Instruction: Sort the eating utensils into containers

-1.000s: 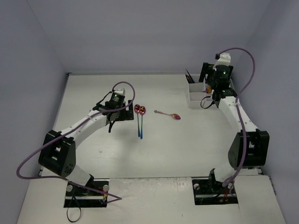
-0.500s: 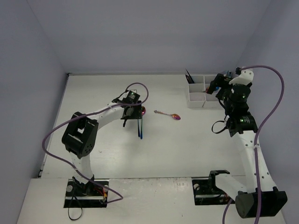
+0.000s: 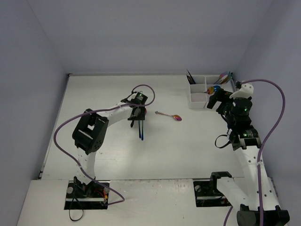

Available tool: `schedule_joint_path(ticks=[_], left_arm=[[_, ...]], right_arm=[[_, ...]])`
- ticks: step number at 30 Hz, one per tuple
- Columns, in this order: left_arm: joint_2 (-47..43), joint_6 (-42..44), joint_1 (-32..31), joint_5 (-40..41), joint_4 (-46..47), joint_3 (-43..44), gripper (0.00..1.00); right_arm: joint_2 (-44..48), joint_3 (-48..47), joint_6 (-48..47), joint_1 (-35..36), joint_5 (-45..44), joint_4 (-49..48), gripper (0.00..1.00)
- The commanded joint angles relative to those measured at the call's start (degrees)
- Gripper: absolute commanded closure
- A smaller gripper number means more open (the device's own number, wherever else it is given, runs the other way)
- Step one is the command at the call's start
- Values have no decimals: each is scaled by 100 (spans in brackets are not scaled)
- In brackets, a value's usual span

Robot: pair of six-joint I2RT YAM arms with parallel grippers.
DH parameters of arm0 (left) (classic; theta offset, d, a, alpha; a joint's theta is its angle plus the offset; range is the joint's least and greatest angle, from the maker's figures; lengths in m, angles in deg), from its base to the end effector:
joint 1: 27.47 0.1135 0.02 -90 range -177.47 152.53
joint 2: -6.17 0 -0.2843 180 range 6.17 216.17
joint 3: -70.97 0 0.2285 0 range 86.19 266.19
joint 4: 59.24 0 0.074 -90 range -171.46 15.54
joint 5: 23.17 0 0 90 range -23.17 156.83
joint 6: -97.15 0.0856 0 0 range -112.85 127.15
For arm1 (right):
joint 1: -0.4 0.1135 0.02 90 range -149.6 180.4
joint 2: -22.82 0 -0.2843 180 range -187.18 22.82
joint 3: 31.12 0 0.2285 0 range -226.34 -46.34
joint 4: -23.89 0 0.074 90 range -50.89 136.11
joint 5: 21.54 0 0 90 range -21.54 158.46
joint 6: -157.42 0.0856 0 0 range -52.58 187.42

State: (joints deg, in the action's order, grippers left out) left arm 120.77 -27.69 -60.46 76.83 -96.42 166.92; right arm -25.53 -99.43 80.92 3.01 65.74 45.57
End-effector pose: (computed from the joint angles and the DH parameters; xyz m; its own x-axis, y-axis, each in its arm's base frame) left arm 0.3803 -0.2292 0.1680 -0.8292 -0.1325 -0.5431 -0.0235 0.9789 -0.2029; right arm 0.2052 0.0053 0.3991 -0.0287 0.2321 -0.9723 0.0088 0.9727 0.2320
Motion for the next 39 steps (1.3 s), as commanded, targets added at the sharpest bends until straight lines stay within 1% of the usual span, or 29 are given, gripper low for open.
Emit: schedule_joint_path(ticks=[1,2,5,6,7,9,14,18,21,23,26,28,34,39], left_arm=[[-43,-210,-35,265,-189,235,66],[-29,-241,-39,279,-207,200,70],[9,-320,-41,309,-247,129,78],[35,-338,-41,318,-272,110,86],[43,-371,-41,337,-336,91,89],[67,-396,-41,406,-418,65,99],[-149,-235,7,539,-467,-269,100],[-681,335,30,615,-378,-507,100],[-1293,800,9,516,-172,-659,100],[-1828,1219,-12,240,176,-803,100],[-2360,1666,-45,-288,726,-1057,100],[-2837,1926,-90,-954,1088,-1161,100],[-3553,2349,-413,-1788,1580,-1141,100],[-3695,2394,-562,-2262,1607,-928,100]], right_arm=[[101,0,24,-24,113,-136,8],[105,0,29,-24,127,-123,8],[115,9,30,-15,174,-110,8],[107,9,30,-7,209,-102,8],[100,15,36,0,217,-101,8],[85,5,30,7,241,-101,8],[-83,-87,27,59,780,-101,8],[-354,-287,48,91,1459,-110,8],[-612,-499,81,145,1978,-110,8],[-834,-699,142,260,2337,-110,8],[-1130,-990,197,561,2511,-110,8],[-1343,-1202,189,856,2504,-110,8],[-2037,-1715,284,1545,2573,-166,10],[-2441,-2134,323,1961,2569,-297,12]])
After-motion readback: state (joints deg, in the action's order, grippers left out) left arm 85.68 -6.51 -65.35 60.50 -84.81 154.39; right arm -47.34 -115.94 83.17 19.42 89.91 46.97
